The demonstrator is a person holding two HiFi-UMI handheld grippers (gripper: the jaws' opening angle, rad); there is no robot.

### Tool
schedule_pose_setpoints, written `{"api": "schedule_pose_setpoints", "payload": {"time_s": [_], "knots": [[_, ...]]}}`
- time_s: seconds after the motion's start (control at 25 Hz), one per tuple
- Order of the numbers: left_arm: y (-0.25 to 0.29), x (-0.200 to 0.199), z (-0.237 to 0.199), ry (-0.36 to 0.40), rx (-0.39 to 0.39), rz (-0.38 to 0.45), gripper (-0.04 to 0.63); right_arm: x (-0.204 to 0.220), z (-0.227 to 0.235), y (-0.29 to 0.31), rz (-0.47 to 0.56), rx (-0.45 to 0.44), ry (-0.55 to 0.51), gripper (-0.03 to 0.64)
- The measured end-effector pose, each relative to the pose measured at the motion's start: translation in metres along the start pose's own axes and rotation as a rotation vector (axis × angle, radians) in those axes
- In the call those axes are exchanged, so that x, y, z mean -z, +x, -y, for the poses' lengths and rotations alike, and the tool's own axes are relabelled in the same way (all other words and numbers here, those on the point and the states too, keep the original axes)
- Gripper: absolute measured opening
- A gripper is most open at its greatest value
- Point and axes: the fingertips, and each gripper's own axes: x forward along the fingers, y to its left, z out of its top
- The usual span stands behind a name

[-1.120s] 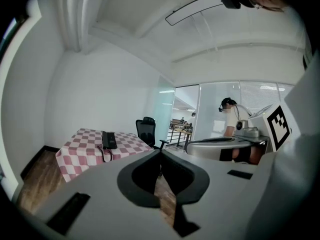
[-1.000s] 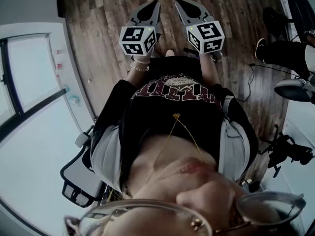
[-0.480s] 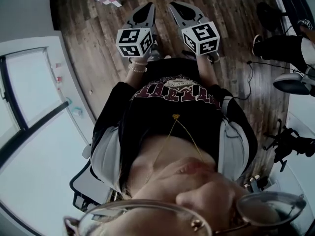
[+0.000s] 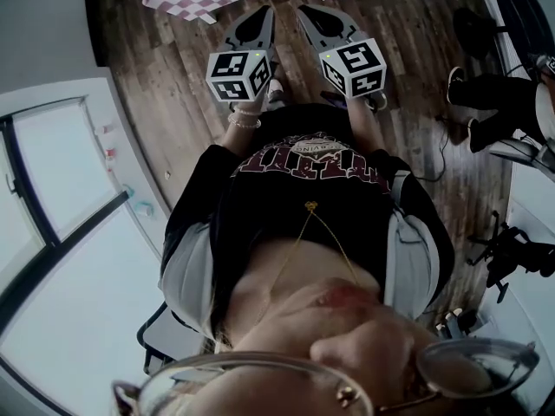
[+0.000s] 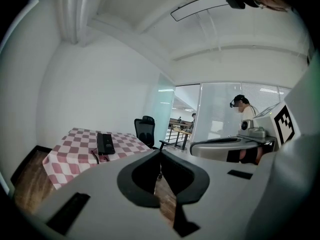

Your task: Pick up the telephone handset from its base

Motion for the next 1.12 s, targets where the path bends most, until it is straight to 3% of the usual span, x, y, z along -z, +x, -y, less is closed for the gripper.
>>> {"api": "schedule_pose_setpoints", "payload": {"time_s": [0.48,1.12], "knots": [[0.027,-0.009,-0.057,-0.002,0.038,-0.010,0.012,-0.011,0.012,0.064,0.000,0.045,0.010,0.018],[0.033,-0.003,-0.112,-0.021,0.045,-0.061,0.012,-0.016,-0.001,0.123,-0.008,0.038,0.040,0.018]]}}
